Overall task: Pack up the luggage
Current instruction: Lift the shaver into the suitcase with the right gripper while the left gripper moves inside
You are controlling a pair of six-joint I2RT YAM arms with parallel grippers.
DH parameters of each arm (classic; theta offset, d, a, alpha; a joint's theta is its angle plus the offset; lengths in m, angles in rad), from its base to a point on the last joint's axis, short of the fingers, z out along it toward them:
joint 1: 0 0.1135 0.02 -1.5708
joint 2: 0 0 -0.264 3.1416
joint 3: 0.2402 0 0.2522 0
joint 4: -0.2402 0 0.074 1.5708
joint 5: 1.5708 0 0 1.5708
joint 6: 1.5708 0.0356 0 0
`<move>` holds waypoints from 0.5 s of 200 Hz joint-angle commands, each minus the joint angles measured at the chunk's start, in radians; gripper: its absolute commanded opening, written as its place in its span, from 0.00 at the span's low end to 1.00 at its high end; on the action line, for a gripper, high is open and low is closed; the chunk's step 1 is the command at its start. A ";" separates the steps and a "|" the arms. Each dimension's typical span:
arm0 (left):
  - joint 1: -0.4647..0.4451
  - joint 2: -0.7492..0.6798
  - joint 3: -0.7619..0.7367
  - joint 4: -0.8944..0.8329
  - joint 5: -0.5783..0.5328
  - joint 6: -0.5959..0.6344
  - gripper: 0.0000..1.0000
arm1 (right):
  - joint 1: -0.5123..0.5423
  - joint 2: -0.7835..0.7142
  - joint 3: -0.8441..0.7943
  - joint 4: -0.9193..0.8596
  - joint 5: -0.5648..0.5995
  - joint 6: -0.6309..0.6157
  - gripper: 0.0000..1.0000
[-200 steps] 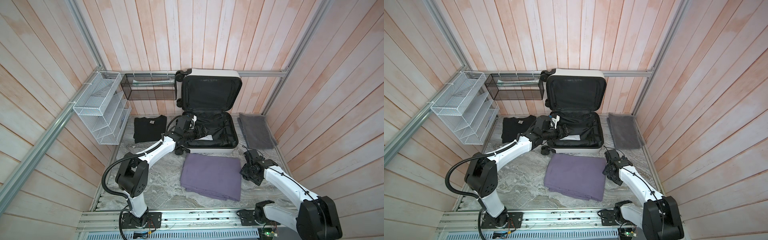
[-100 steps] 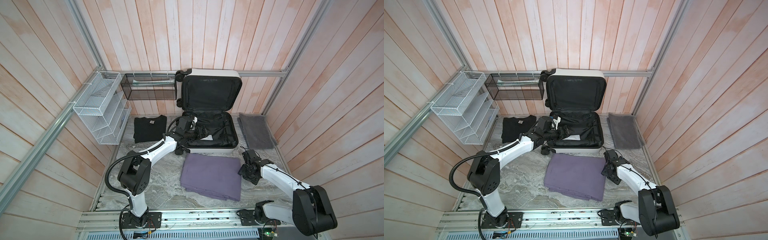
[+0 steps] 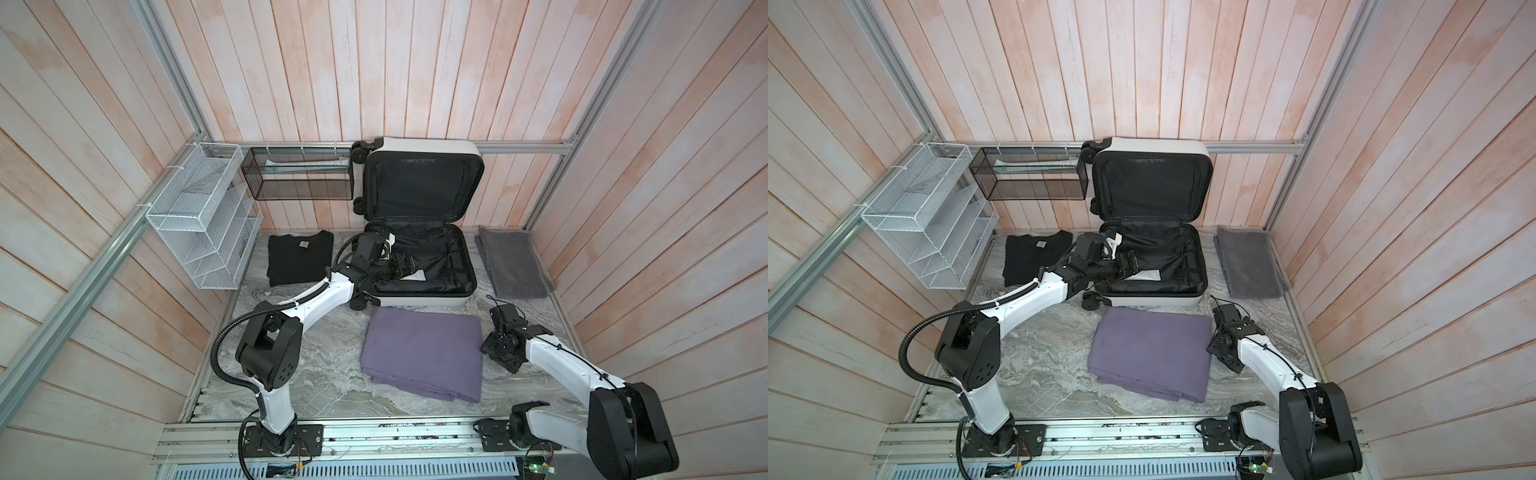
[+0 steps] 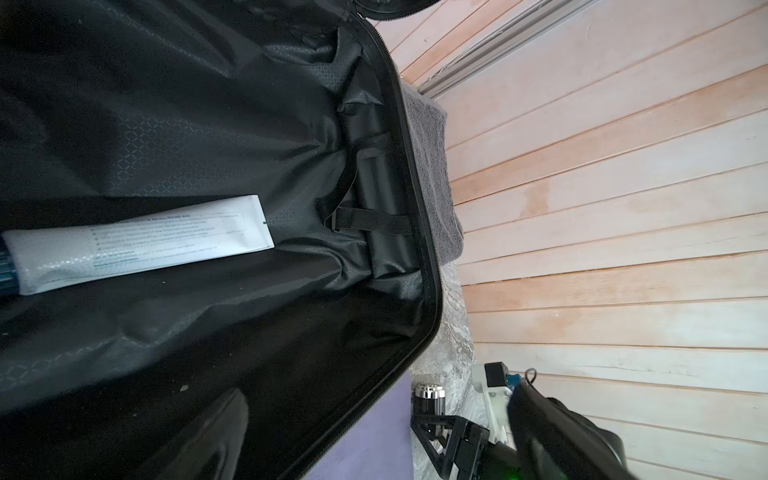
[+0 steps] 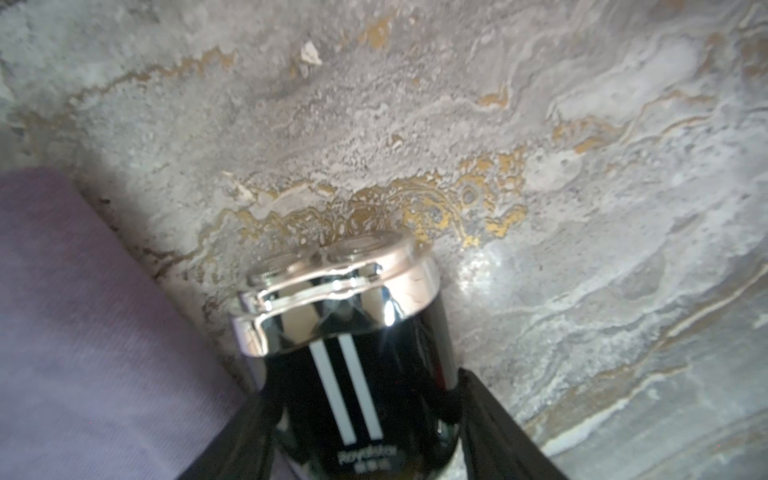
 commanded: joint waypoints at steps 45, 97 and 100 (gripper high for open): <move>-0.004 0.022 0.028 0.023 0.012 -0.006 1.00 | -0.041 0.035 -0.008 0.028 0.017 -0.042 0.66; -0.003 0.030 0.031 0.021 0.016 -0.003 1.00 | -0.041 0.043 -0.009 0.043 -0.004 -0.063 0.51; -0.003 0.030 0.032 0.019 0.017 -0.002 1.00 | -0.041 0.040 -0.008 0.043 -0.007 -0.063 0.50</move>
